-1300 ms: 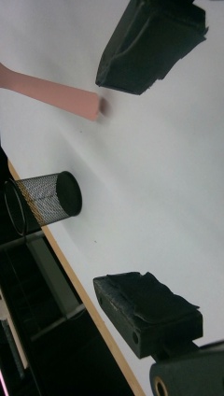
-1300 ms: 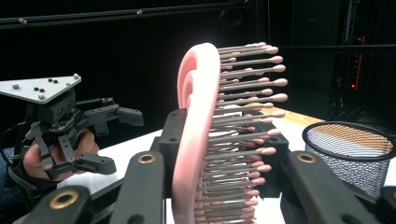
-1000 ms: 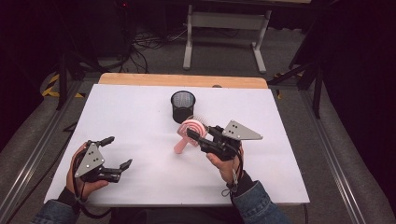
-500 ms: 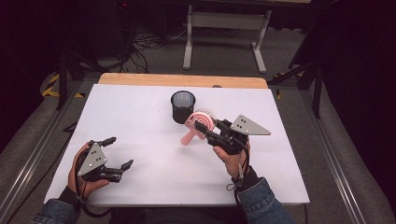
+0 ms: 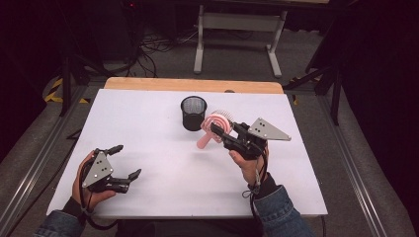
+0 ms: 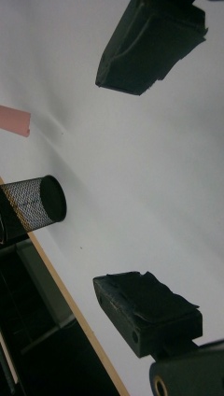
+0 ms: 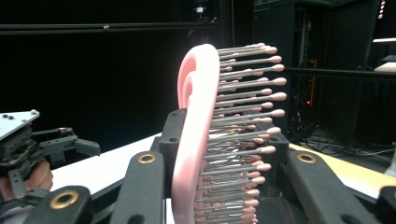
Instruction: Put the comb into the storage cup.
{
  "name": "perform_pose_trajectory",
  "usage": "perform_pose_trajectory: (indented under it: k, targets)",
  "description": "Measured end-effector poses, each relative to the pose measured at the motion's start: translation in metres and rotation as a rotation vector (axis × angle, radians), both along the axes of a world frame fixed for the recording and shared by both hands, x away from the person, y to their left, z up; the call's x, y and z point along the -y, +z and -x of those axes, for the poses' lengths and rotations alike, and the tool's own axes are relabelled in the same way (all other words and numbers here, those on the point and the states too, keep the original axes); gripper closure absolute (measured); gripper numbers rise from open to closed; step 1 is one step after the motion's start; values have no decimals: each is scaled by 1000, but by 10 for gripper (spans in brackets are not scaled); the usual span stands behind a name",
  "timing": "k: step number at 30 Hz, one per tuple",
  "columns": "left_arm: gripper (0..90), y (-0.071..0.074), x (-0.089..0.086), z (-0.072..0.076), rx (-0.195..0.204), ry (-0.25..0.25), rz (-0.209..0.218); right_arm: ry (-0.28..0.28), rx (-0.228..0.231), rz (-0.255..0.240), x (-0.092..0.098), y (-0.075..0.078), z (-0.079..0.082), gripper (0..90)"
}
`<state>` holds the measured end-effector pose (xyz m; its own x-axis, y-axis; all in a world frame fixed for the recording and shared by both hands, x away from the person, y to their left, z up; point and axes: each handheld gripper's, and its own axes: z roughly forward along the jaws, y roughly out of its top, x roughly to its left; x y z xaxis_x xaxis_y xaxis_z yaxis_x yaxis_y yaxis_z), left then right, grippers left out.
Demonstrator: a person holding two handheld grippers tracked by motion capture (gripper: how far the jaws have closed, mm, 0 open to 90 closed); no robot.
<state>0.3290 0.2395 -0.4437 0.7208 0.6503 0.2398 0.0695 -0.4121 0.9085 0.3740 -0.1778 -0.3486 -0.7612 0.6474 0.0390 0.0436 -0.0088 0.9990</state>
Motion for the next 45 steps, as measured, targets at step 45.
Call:
perform_pose_trajectory:
  k: [45]
  targets:
    - [68, -1, 1, -3, -14, -19, 21, -115, 35, 34, 17, 35, -34, 636]
